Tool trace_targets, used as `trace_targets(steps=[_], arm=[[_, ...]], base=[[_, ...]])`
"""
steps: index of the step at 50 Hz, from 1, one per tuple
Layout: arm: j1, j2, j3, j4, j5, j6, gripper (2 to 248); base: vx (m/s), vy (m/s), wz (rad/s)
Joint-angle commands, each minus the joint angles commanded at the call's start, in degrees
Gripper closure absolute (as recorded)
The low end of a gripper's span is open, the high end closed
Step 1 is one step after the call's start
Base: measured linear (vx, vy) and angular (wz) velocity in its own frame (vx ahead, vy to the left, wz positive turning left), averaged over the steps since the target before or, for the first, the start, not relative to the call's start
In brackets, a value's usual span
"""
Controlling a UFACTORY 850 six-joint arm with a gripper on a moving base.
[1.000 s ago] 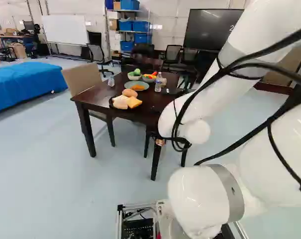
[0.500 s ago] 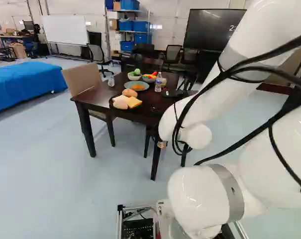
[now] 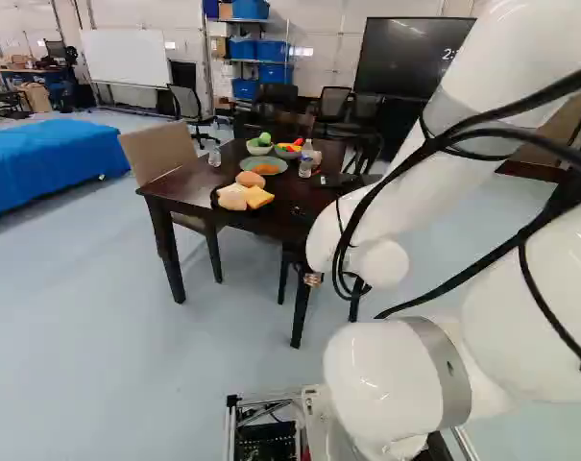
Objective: Move the croissant to the empty plate
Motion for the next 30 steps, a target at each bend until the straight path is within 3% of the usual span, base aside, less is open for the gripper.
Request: trace_targets(steps=[30], arm=[[0.0, 0.0, 0.0, 0.0, 0.0, 0.0, 3]], base=[[0.0, 0.0, 0.0]])
